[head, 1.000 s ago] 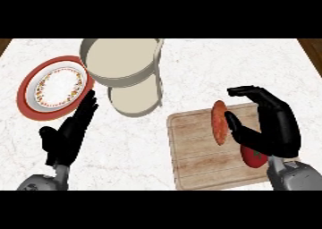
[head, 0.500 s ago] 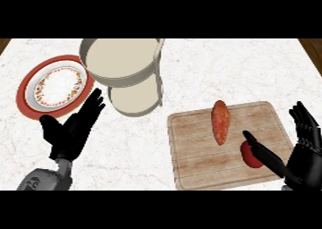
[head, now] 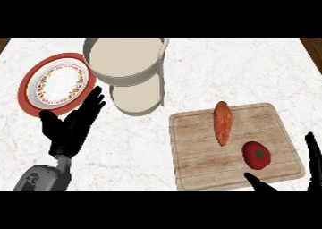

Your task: Pick the sweet potato from the cutting board and place it in the tiered basket

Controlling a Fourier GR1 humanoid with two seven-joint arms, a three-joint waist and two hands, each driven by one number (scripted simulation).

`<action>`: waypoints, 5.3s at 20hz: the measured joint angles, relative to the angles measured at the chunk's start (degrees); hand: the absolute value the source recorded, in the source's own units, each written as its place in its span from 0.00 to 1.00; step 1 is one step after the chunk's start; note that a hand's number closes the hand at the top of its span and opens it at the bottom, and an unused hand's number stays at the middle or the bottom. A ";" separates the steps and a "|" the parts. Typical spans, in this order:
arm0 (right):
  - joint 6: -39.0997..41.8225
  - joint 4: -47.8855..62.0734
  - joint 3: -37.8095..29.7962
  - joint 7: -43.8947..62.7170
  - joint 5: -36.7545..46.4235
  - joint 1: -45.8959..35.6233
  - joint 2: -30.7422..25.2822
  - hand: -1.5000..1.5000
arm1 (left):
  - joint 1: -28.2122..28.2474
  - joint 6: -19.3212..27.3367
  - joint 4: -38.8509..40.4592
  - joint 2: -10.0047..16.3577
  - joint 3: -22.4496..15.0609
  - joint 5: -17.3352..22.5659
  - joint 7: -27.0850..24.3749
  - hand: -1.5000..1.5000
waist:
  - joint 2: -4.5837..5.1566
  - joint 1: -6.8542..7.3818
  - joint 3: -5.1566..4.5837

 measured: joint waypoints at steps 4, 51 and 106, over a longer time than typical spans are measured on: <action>2.42 -4.36 0.57 12.04 10.92 3.85 -1.03 0.00 | -0.68 -0.19 -0.22 0.09 0.20 0.14 0.54 0.50 | 0.21 0.40 -0.18; 32.44 9.61 14.51 66.50 47.96 -27.81 13.78 0.00 | -2.28 -3.65 2.21 -3.26 3.45 -2.36 1.14 0.50 | -0.17 1.11 0.58; 10.31 22.91 17.45 68.94 45.22 -30.59 13.57 1.00 | -0.94 -7.56 1.70 -8.69 8.30 -8.48 3.69 0.50 | -1.96 0.43 0.10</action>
